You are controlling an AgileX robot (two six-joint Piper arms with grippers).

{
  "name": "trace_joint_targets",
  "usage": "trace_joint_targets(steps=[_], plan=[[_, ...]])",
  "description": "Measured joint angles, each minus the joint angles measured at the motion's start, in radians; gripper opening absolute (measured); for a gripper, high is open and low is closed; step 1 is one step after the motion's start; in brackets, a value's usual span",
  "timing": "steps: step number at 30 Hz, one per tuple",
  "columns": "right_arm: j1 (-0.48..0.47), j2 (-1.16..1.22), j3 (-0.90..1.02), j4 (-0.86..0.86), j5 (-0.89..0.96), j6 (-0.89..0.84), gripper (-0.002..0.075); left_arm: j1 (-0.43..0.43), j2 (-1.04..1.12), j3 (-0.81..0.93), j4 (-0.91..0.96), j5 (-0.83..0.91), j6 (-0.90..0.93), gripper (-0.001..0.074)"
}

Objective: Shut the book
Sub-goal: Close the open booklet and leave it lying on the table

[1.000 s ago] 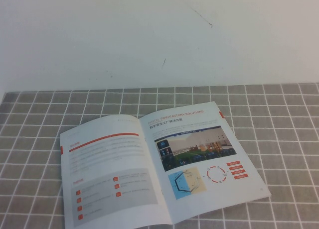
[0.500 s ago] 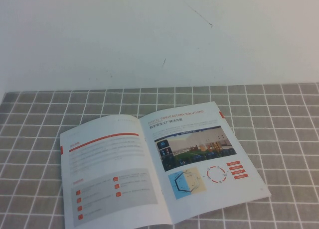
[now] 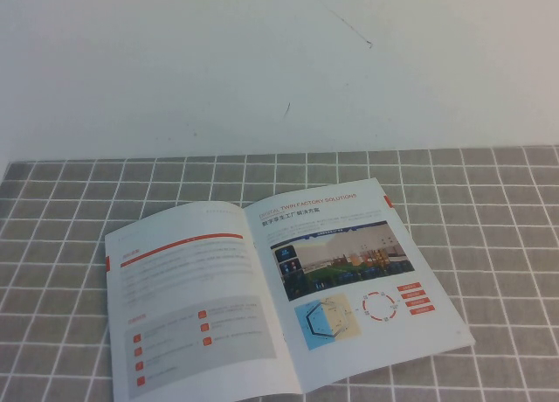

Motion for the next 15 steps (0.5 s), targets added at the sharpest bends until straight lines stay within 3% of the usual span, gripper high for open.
trace_joint_targets(steps=[4,7,15], plan=[[0.0,0.17,-0.197,-0.007,0.276,0.05,-0.0003,0.0,0.136,-0.148,0.052,0.211,0.018,-0.0004],[0.0,0.308,-0.316,0.076,0.427,-0.015,-0.0003,0.0,0.267,-0.248,0.042,0.339,0.028,-0.0004],[0.0,0.689,-0.469,0.659,0.683,-0.622,-0.0003,0.0,0.521,-0.296,-0.141,0.437,0.052,-0.0004]])
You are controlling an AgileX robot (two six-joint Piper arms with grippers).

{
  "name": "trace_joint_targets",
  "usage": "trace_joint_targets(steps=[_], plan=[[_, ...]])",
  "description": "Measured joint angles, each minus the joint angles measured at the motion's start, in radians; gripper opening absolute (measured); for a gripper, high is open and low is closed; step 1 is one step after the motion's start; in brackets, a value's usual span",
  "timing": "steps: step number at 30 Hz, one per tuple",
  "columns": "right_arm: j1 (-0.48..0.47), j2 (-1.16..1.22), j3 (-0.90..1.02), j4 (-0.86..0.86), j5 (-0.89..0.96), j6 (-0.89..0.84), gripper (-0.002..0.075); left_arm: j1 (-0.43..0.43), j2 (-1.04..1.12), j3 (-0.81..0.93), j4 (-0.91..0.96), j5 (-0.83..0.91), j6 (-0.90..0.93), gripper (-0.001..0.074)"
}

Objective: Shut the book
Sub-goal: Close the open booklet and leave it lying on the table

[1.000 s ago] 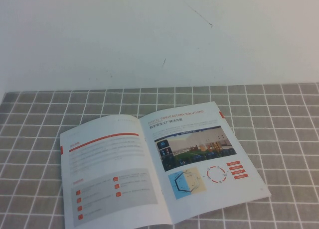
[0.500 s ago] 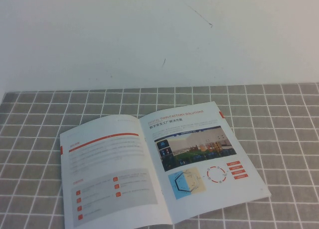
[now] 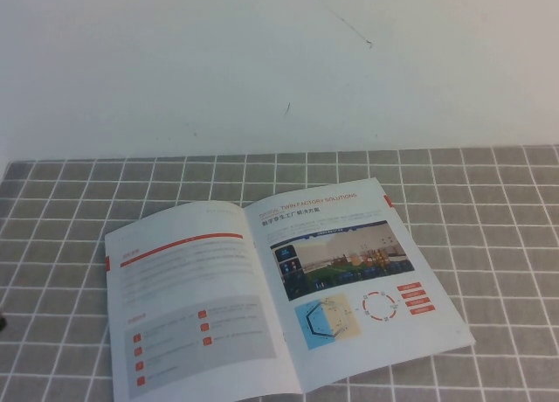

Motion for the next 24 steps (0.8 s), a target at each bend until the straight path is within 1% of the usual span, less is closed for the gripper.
trace_joint_targets(steps=[3,6,9,14,20,24], plan=[[0.0,0.152,-0.009,0.195,0.06,-0.253,-0.0003,0.0,0.109,-0.032,-0.056,0.095,0.047,-0.0004],[0.0,0.304,-0.022,0.34,0.109,-0.412,-0.0003,0.0,0.239,-0.065,-0.13,0.193,0.128,-0.0004],[0.018,0.462,-0.039,0.409,0.115,-0.512,-0.0003,0.0,0.363,-0.076,-0.218,0.239,0.231,-0.0004],[0.117,0.669,-0.061,0.416,0.048,-0.548,-0.0003,0.0,0.546,-0.08,-0.358,0.254,0.364,-0.0004],[0.274,0.843,-0.068,0.414,-0.121,-0.555,-0.0003,0.0,0.645,-0.082,-0.376,0.113,0.377,-0.0004],[0.305,0.947,-0.068,0.414,-0.181,-0.559,-0.0003,0.0,0.696,-0.082,-0.377,0.063,0.377,-0.0004]])
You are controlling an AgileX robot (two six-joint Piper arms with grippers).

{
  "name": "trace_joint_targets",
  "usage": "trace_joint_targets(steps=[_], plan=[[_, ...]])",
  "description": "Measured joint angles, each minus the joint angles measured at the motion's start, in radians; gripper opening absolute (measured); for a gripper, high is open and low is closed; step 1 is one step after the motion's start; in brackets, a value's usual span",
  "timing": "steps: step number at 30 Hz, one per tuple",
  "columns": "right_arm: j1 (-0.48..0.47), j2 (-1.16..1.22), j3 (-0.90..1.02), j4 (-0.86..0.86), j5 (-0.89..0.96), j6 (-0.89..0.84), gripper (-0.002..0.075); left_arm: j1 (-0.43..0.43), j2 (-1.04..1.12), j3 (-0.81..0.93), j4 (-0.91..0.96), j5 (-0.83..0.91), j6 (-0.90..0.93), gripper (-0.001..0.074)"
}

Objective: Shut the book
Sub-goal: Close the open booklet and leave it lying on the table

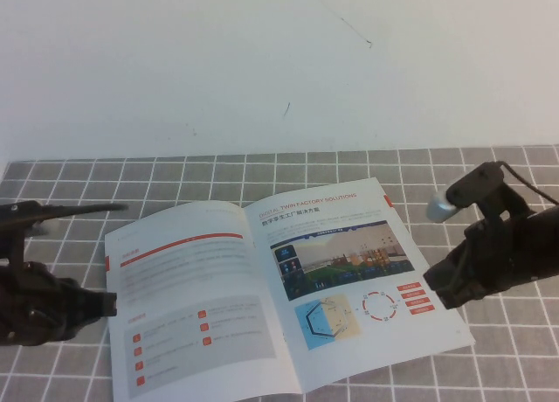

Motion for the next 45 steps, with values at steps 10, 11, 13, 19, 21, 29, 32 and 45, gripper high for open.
trace_joint_targets(steps=[10,11,13,19,21,29,32,45], plan=[[0.002,0.152,-0.002,-0.002,-0.047,0.0,-0.0003,0.0,0.149,0.0,0.043,-0.067,0.0,-0.0004],[0.002,0.16,-0.002,-0.002,-0.047,0.0,-0.0003,0.0,0.165,0.0,0.05,-0.078,0.0,-0.0004],[0.002,0.173,-0.004,-0.002,-0.047,0.0,-0.0003,0.0,0.192,-0.001,0.057,-0.094,0.0,-0.0004],[0.002,0.186,-0.014,0.0,-0.037,0.0,-0.0003,0.0,0.26,-0.004,0.059,-0.128,0.0,-0.0004],[0.002,0.186,-0.014,0.0,-0.035,0.0,-0.0003,0.0,0.281,-0.006,0.059,-0.134,0.0,-0.0004],[0.002,0.188,-0.017,0.0,-0.025,0.0,-0.0003,0.0,0.367,-0.006,0.039,-0.18,-0.024,-0.0004],[0.002,0.19,-0.018,0.0,-0.021,0.0,-0.0003,0.004,0.381,-0.012,0.002,-0.182,-0.032,-0.0004],[0.002,0.196,-0.022,0.007,0.069,0.0,-0.0003,-0.109,0.403,-0.027,-0.218,-0.16,0.02,-0.0004]])
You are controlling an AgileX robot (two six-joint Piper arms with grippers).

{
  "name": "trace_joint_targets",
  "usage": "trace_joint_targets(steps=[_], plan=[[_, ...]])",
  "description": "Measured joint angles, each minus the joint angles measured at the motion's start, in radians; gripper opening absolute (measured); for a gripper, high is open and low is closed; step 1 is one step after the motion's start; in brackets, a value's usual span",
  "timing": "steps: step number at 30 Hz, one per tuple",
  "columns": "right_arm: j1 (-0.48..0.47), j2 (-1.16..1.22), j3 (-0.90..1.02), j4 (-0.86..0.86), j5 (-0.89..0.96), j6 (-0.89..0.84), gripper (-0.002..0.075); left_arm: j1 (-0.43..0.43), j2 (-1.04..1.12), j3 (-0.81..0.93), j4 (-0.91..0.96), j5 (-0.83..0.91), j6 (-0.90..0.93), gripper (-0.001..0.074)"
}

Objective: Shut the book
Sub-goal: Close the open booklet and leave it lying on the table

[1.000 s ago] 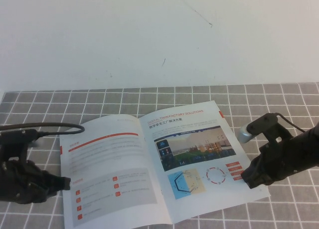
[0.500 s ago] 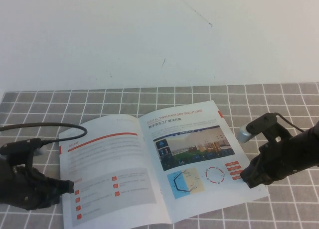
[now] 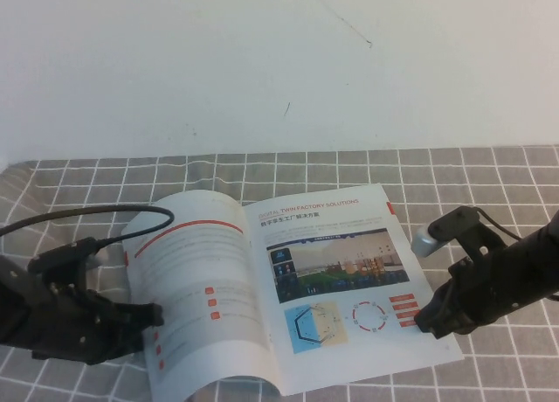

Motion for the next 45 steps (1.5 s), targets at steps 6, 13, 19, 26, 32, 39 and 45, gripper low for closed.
trace_joint_targets(steps=[6,13,19,26,32,39,45], plan=[[0.0,0.0,0.0,0.001,0.008,0.0,-0.0003,-0.098,0.014,-0.074,-0.099,0.08,0.06,-0.0004],[0.0,0.0,0.0,0.005,0.012,0.0,-0.0003,-0.153,-0.017,-0.192,-0.177,0.102,0.076,-0.0004],[0.0,0.0,0.0,0.012,0.001,0.049,-0.0003,-0.243,-0.046,-0.258,-0.255,0.113,0.131,-0.0004],[-0.009,-0.058,0.01,-0.098,-0.051,0.221,-0.0003,-0.335,-0.056,-0.272,-0.244,0.08,0.234,-0.0004],[-0.093,-0.258,0.01,-0.331,-0.041,0.383,-0.0003,-0.265,-0.193,-0.272,0.045,0.075,0.075,-0.0004],[-0.198,-0.572,0.01,-0.42,-0.026,0.421,-0.0003,-0.171,-0.439,-0.272,0.659,0.161,-0.349,-0.0004],[-0.206,-0.83,0.016,-0.419,0.015,0.399,-0.0003,-0.145,-0.646,-0.256,1.005,0.324,-0.652,-0.0004]])
